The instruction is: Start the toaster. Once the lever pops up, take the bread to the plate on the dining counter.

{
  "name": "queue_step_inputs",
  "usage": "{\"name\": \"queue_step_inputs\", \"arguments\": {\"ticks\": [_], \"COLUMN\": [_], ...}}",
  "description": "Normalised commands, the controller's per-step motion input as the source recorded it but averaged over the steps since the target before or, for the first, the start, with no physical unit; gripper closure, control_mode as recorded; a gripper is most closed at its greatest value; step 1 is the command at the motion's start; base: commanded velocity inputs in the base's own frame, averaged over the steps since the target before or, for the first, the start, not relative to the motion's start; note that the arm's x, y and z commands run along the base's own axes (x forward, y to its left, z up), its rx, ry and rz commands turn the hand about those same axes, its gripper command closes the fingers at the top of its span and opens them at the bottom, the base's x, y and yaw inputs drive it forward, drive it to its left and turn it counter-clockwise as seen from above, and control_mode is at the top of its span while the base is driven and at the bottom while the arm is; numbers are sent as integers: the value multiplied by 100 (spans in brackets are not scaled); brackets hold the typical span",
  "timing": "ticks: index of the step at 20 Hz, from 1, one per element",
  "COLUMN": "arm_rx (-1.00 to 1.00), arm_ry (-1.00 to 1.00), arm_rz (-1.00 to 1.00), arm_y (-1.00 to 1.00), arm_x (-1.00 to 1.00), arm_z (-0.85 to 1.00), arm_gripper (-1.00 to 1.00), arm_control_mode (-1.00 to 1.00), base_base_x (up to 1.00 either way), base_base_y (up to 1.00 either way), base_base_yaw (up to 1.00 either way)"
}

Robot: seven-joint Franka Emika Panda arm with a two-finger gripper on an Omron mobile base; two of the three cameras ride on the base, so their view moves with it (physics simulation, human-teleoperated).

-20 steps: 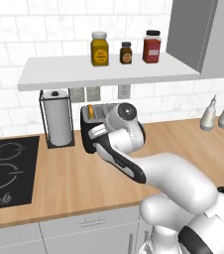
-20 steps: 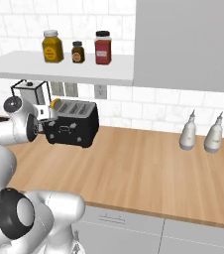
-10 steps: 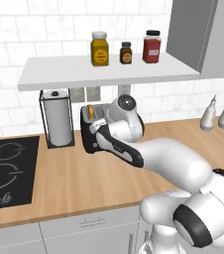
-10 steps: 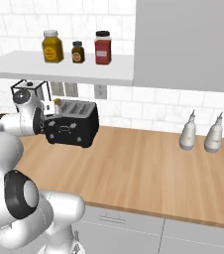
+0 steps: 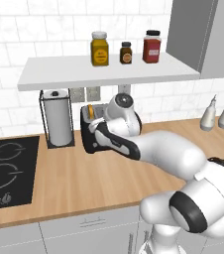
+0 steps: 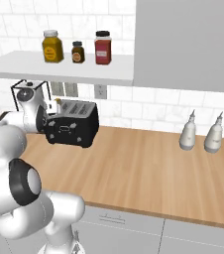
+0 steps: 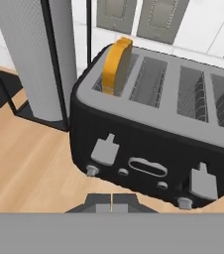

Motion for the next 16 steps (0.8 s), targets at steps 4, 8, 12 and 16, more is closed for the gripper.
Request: {"name": "queue_step_inputs", "arguments": {"ticks": [4,8,12,16], "arm_rx": [0,0,0,0], "arm_ry": [0,0,0,0], "arm_rz": [0,0,0,-1], "arm_y": [7,17,7,0], "arm_x": [6,9,14,20], "arm_z": [-14,-4,0,-8], "arm_gripper": [100,100,100,100], "arm_control_mode": [-100,-100,-100,-100], "base_base_x": [0,0,0,0], "base_base_y": [0,0,0,0], "base_base_yaw": [0,0,0,0]}}
